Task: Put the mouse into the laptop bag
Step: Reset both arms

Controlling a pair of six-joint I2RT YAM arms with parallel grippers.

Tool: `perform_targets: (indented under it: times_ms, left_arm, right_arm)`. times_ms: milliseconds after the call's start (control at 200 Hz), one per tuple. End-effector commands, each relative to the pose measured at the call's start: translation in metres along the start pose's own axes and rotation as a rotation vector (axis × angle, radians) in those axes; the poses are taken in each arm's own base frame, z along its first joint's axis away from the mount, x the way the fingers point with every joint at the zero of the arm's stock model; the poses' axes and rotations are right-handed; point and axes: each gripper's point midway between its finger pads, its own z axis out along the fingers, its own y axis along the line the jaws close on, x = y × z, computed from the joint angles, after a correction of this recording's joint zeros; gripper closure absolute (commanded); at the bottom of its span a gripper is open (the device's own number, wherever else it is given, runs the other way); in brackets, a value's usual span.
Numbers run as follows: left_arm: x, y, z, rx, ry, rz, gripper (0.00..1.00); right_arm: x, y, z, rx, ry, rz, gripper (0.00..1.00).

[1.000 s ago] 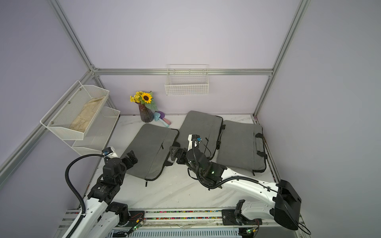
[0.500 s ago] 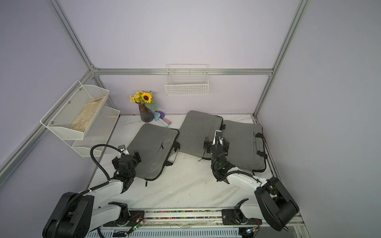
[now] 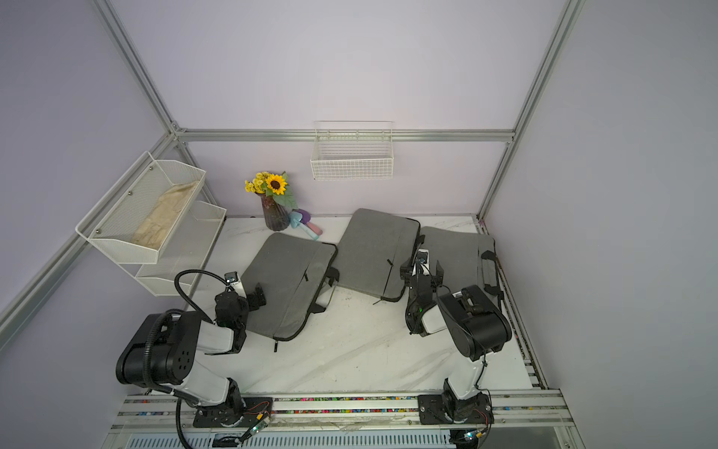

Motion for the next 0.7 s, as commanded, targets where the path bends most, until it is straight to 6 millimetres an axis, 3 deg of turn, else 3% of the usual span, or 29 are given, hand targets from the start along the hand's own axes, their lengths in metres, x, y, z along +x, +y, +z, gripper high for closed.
perform_targets:
  times_ms: [0, 35, 65, 135, 200, 690]
  left_arm:
    - [-0.052, -0.015, 0.004, 0.085, -0.163, -0.006, 0.00]
    - [-0.052, -0.015, 0.005, 0.084, -0.156, -0.006, 0.00]
    - [-0.052, -0.016, 0.008, 0.084, -0.145, -0.004, 0.00]
    - [-0.052, -0.018, 0.010, 0.089, -0.126, 0.000, 0.00]
    - [-0.052, -0.018, 0.010, 0.090, -0.126, -0.001, 0.00]
    - [-0.052, -0.019, 0.010, 0.087, -0.129, 0.004, 0.00]
  right_arm:
    - [-0.012, -0.046, 0.011, -0.048, -0.048, 0.244, 0.09]
    - [-0.018, -0.059, 0.007, -0.064, -0.137, 0.233, 0.09]
    - [-0.017, -0.051, 0.005, -0.093, -0.131, 0.215, 0.07]
    - [-0.011, -0.047, 0.023, -0.072, -0.039, 0.205, 0.03]
    - [-0.014, -0.042, 0.015, -0.057, -0.081, 0.180, 0.03]
    - [-0.013, -0.039, 0.020, -0.063, -0.064, 0.174, 0.03]
